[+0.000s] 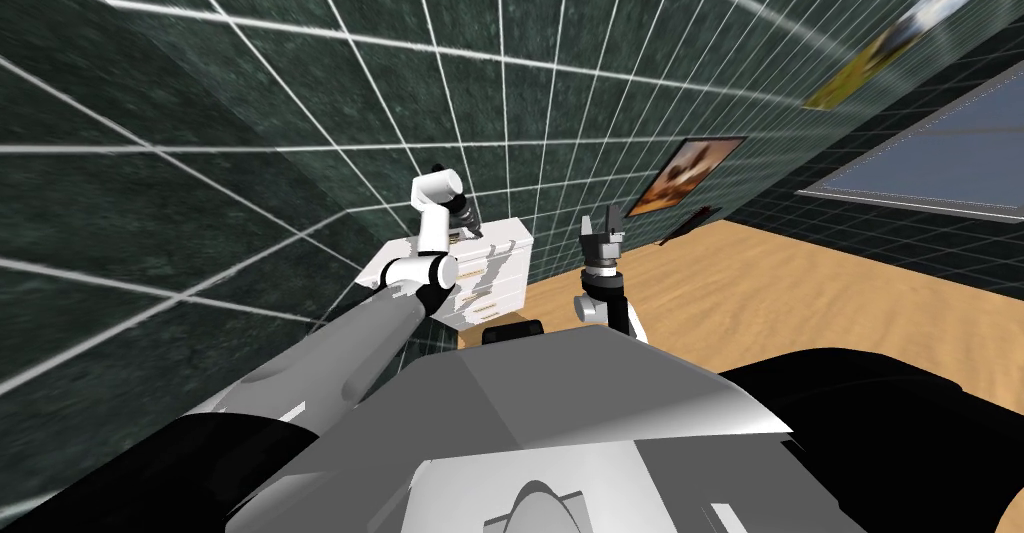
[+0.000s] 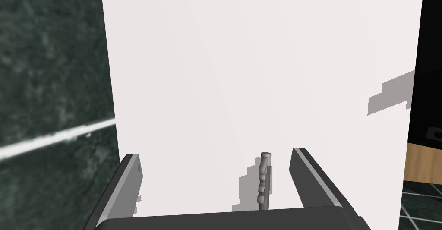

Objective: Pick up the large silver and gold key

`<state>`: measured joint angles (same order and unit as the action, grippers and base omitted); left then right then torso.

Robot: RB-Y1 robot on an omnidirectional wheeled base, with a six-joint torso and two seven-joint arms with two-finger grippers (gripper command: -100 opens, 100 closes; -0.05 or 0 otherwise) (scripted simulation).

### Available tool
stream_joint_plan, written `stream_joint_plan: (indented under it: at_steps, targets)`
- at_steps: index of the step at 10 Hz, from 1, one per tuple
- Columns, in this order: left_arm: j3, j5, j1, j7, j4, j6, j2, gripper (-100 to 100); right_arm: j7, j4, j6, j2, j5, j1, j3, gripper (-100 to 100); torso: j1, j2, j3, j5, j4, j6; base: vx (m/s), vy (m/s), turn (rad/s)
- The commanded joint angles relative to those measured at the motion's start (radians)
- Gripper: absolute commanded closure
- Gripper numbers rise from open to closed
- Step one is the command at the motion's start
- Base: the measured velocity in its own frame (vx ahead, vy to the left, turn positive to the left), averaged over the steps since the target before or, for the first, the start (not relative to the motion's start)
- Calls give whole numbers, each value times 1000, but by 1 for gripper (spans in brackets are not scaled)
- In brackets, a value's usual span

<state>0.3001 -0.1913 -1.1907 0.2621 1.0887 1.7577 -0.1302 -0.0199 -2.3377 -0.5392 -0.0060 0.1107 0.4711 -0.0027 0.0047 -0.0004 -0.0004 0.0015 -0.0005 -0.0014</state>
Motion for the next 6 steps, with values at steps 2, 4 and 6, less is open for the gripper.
stream_joint_plan:
  at_steps: [2, 4, 6]
  targets:
    - [0, 11, -25, 4, -37, 68, -2, -100, 0, 0, 0, 0, 0, 0, 0, 0, 0, 0, 0, 0, 0, 0, 15, 62, 26]
    - [1, 19, -41, 5, -64, 113, -5, -100, 0, 0, 0, 0, 0, 0, 0, 0, 0, -1, 0, 0, 0, 0, 31, 59, 31]
    - [2, 26, -53, 6, -86, 156, -8, -100, 0, 0, 0, 0, 0, 0, 0, 0, -1, -1, 0, 0, 0, 0, 25, 51, 26]
